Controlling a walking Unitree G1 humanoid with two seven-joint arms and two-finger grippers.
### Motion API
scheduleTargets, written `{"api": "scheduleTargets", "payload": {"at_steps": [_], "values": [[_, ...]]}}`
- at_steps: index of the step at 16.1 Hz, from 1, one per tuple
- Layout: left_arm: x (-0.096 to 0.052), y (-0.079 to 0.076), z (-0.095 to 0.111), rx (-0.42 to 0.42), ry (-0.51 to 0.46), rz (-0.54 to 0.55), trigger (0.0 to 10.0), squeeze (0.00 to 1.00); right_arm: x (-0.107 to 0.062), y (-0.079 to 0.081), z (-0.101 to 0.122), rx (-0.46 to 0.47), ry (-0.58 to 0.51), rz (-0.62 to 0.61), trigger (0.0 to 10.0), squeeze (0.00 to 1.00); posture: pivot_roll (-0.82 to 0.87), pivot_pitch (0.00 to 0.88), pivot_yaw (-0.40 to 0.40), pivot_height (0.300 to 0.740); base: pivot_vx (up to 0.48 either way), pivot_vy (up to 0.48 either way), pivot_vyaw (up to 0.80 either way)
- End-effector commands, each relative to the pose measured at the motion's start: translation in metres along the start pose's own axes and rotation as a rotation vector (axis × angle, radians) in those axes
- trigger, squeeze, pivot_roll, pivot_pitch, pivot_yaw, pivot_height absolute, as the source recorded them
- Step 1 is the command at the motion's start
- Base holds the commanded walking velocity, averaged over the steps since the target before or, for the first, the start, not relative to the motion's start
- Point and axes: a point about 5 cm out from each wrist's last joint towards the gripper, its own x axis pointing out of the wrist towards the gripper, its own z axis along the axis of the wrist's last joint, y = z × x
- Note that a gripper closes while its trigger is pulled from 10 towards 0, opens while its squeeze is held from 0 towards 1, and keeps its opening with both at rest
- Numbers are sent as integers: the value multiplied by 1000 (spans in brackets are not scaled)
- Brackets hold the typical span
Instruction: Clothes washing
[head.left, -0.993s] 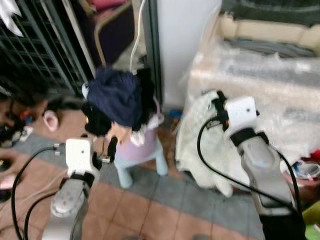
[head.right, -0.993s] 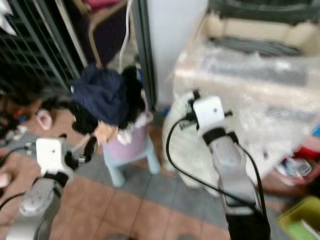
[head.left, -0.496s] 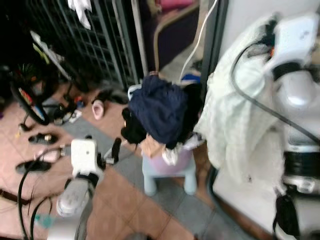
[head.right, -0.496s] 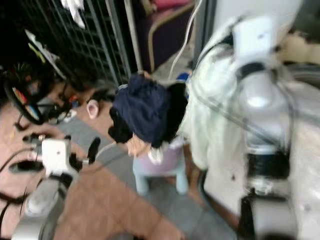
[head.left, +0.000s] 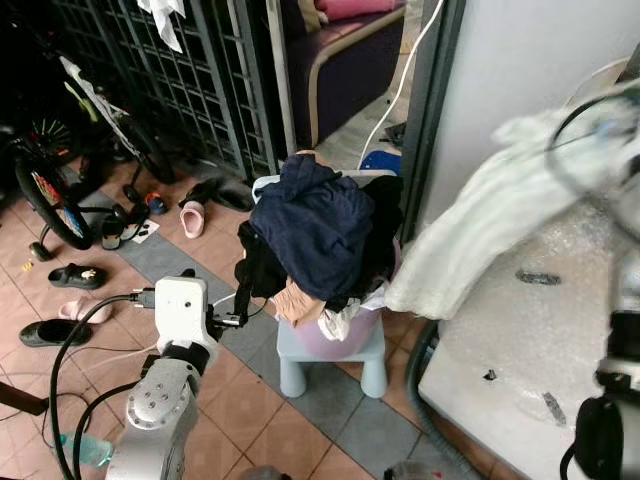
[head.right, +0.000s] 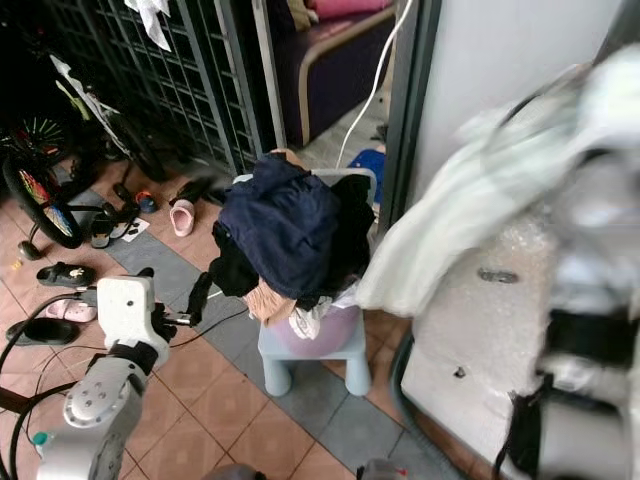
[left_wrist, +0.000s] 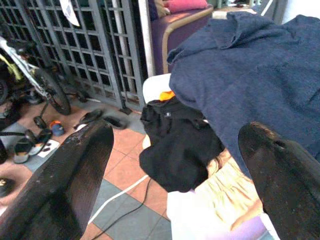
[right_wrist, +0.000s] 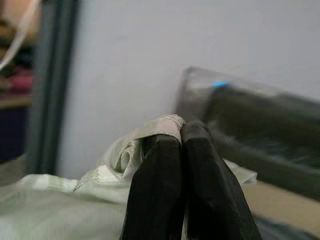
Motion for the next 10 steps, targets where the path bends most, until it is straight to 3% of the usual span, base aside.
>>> {"api": "scheduleTargets", "payload": {"at_steps": [1,5,7,10], "values": [[3,3,2,23,-5,0,10000,0,-7,10,10,0,-48,22,10000,0,-41,14,81,740,0,-285,0],[4,3,2,26,-6,-4,10000,0,-7,9,5,11,-16,1,10000,0,-43,15,81,740,0,-431,0],[4,3,1,26,-4,-3,10000,0,2,-1,7,9,-21,-45,10000,0,-44,14,80,740,0,-456,0],[4,2,0,15,5,6,10000,0,9,-16,12,-16,-40,-118,10000,0,-42,15,77,740,0,-277,-800]]}}
